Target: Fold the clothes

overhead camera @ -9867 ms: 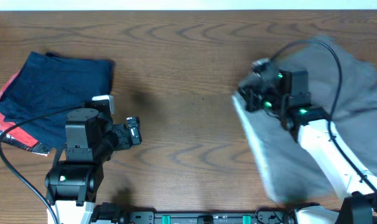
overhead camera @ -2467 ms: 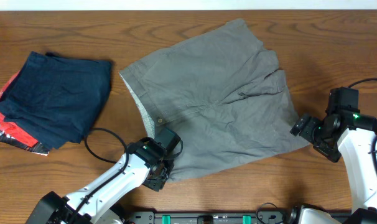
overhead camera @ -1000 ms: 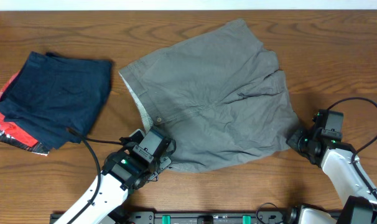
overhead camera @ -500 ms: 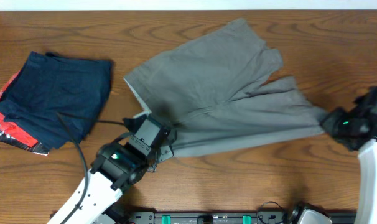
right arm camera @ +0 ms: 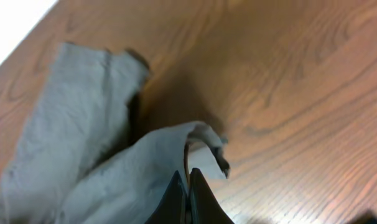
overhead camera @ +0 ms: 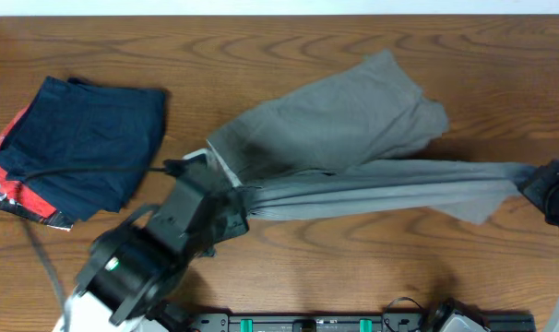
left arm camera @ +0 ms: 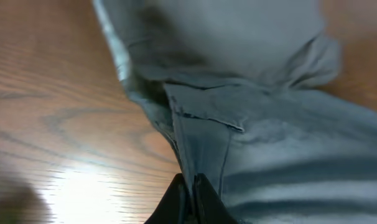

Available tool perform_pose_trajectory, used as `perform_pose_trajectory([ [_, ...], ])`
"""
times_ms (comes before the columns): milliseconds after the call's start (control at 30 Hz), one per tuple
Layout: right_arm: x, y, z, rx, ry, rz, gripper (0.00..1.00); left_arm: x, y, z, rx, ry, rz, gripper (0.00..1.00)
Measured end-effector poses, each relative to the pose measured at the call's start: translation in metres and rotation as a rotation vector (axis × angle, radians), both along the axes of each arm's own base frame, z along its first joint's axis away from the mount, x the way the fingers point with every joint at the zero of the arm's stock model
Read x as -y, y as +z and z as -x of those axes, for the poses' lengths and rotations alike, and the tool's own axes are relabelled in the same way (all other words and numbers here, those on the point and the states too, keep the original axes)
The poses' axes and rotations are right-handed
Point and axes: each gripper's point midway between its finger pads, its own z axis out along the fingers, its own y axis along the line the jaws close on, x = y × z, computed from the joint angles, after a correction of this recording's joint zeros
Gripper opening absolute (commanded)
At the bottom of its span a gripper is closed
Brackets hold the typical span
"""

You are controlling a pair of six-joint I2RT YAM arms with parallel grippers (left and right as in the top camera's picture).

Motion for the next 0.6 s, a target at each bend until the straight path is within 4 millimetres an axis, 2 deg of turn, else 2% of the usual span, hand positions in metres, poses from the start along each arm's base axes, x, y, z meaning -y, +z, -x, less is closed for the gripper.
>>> perform_pose_trajectory([
  [133,-0.005,0.019,-0.019,0.100,0.074,0.023,0.01,-0.006,0.016,0.006,0.060,0.008,0.040,0.06],
  [200,-0.012,0.031,-0.036,0.172,0.138,0.035,0.01,-0.011,0.018,0.004,0.083,0.026,0.029,0.06],
  [367,-0.034,0.052,-0.085,0.301,0.295,0.084,0.01,-0.018,0.012,-0.018,0.113,0.100,-0.058,0.06],
  [467,-0.050,0.049,-0.117,0.324,0.371,0.090,0.01,-0.023,-0.003,-0.036,0.083,0.164,-0.137,0.06],
  [600,-0.072,0.026,-0.163,0.318,0.457,0.083,0.01,-0.033,-0.024,-0.066,0.046,0.273,-0.212,0.06],
])
